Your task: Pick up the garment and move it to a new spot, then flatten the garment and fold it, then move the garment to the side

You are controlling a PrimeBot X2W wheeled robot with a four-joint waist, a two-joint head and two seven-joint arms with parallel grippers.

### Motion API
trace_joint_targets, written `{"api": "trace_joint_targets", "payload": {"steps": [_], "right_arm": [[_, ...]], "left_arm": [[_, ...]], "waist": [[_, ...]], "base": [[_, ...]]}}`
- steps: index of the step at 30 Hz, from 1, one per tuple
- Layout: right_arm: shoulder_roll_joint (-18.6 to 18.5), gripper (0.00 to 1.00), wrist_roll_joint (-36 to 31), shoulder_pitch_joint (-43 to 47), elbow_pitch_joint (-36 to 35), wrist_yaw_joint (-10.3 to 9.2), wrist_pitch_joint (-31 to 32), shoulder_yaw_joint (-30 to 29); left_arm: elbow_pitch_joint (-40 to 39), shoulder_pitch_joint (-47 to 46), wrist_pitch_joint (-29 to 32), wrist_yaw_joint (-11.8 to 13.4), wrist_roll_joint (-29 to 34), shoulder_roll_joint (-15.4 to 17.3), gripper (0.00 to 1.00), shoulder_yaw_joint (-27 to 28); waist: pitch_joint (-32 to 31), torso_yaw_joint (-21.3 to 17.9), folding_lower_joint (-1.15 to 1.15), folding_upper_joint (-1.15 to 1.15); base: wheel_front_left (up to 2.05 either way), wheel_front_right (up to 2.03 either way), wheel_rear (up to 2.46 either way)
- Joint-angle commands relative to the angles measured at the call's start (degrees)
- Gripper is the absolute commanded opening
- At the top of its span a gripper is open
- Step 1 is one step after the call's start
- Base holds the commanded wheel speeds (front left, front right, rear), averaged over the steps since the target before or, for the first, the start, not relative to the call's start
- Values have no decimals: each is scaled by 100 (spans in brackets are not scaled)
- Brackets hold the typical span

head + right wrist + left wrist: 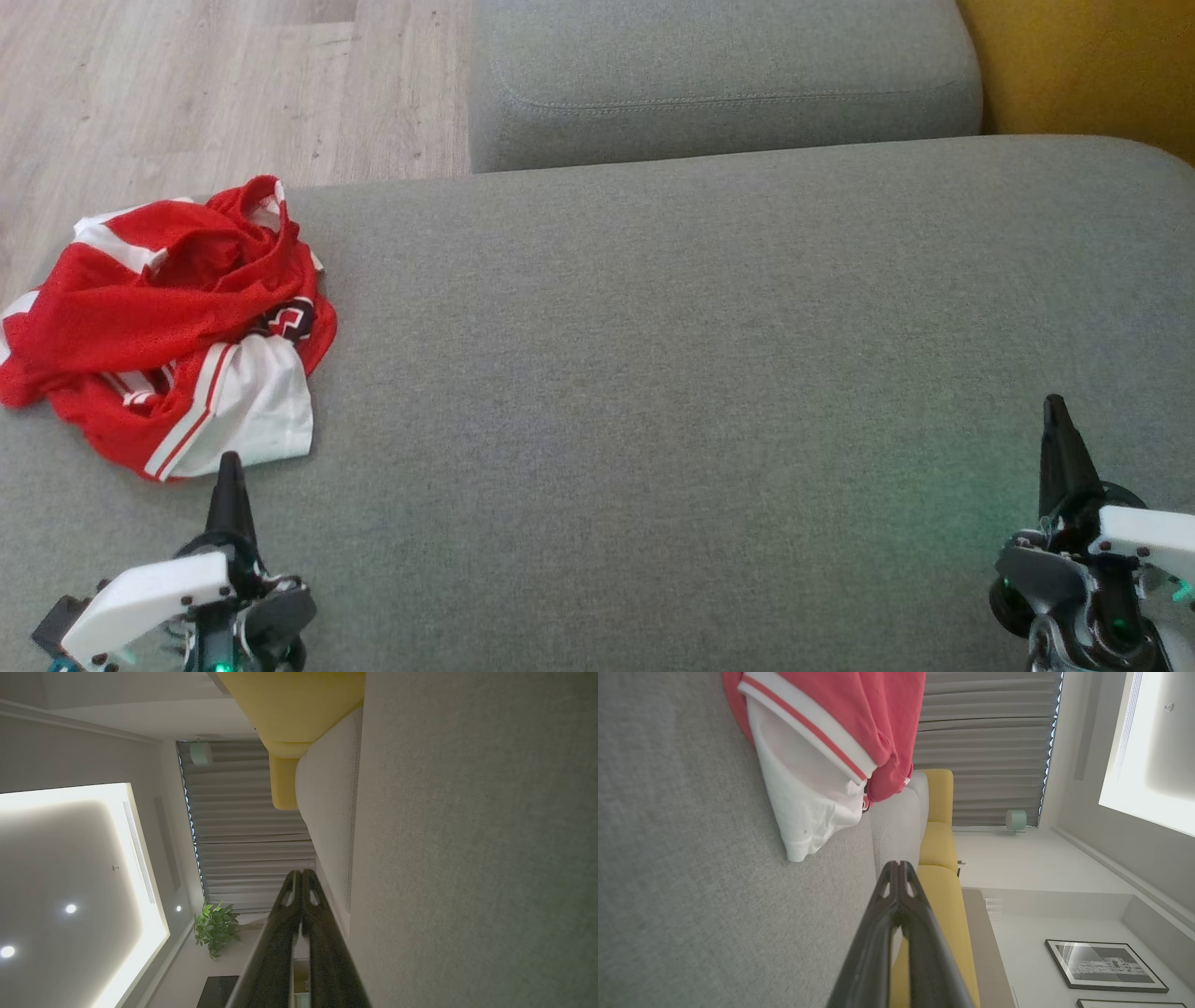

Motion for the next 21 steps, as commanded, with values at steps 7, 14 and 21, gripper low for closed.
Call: {"api": "trace_joint_targets", "payload": {"steps": [7, 14, 21], "right_arm": [[-28, 0, -17, -309, -212, -4, 33, 122], [-28, 0, -17, -309, -212, -4, 32, 122], [0, 100, 0, 0, 0, 0, 0, 0]], "left_arm": [[-171, -266, 18, -40, -31, 26, 0, 227], [-171, -266, 18, -40, -31, 26, 0, 227], [0, 0, 0, 0, 0, 0, 100, 0]], "waist": [[0, 0, 0, 0], [0, 0, 0, 0], [0, 0, 0, 0]], "base": [[0, 0, 0], [0, 0, 0], [0, 0, 0]]}}
